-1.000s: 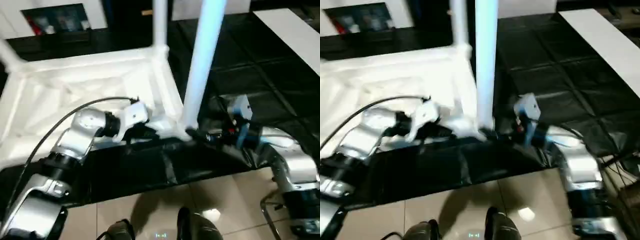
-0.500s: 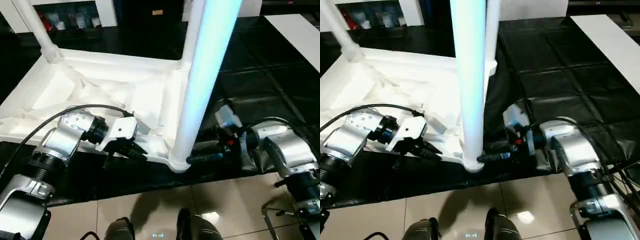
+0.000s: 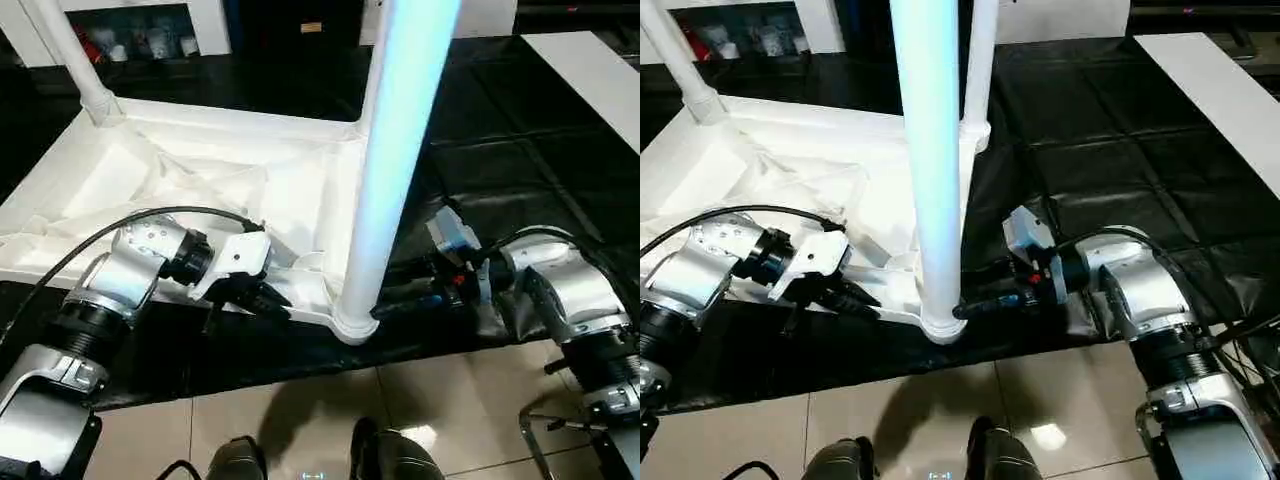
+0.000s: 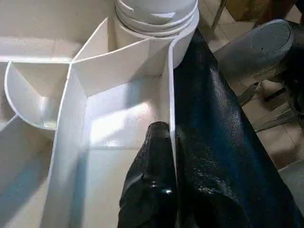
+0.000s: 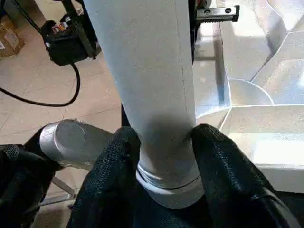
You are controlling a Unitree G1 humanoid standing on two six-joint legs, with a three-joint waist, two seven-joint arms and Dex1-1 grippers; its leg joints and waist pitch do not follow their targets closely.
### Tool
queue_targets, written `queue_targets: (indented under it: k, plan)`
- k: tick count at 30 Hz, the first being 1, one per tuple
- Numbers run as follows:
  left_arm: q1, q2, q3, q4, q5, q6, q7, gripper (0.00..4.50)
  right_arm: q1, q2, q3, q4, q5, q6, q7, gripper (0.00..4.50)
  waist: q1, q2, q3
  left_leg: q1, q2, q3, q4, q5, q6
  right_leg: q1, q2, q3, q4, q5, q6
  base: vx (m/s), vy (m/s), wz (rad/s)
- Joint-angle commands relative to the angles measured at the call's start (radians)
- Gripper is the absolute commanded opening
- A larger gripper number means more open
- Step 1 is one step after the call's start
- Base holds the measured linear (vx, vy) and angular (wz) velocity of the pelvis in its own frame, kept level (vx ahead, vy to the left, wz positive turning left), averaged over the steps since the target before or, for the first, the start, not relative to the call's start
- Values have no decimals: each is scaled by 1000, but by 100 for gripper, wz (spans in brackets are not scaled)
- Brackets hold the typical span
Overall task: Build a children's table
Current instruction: Rotate leg to tighten
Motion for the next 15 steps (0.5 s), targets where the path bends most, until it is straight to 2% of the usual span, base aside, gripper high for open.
queue_targets:
  k: [1,7,9,10,12,13,15]
  plan:
    - [-10,-22,-51,-11,8,-22,-36,0,-14,24,28,3,6,-7,18,153,-1,-9,-82,-4,13,11,-56,-73,111,92,-51,64,-62,-393,-128,0,0,0]
    - [-11,-26,-48,-2,8,-24,-32,0,-7,30,28,3,-3,-26,4,118,-1,-10,-82,-4,14,11,-56,-76,112,92,-52,63,-61,-386,-135,0,0,0]
    - [-9,-26,-47,-3,8,-24,-31,0,-13,39,18,9,2,14,-23,154,-2,-11,-82,-3,14,10,-57,-80,110,93,-51,63,-62,-396,-132,0,0,0]
    - [-8,-26,-47,-3,8,-25,-30,0,-15,40,16,10,3,25,-27,154,-3,-11,-81,-4,13,11,-57,-82,109,93,-51,63,-63,-399,-131,0,0,0]
    - [-7,-26,-46,-3,9,-25,-30,0,-17,43,13,14,-1,19,-36,162,-3,-11,-80,-3,12,10,-57,-91,102,92,-52,62,-66,-427,-119,0,0,0]
    - [-7,-26,-46,-3,9,-25,-30,0,-17,44,12,15,-1,17,-38,187,-3,-11,-80,-3,12,11,-57,-93,101,92,-52,62,-68,-431,-115,0,0,0]
    - [-6,-26,-45,-3,9,-26,-30,0,-21,53,5,25,-4,6,-50,199,-3,-10,-80,-4,12,11,-57,-93,100,92,-52,62,-67,-429,-115,0,0,0]
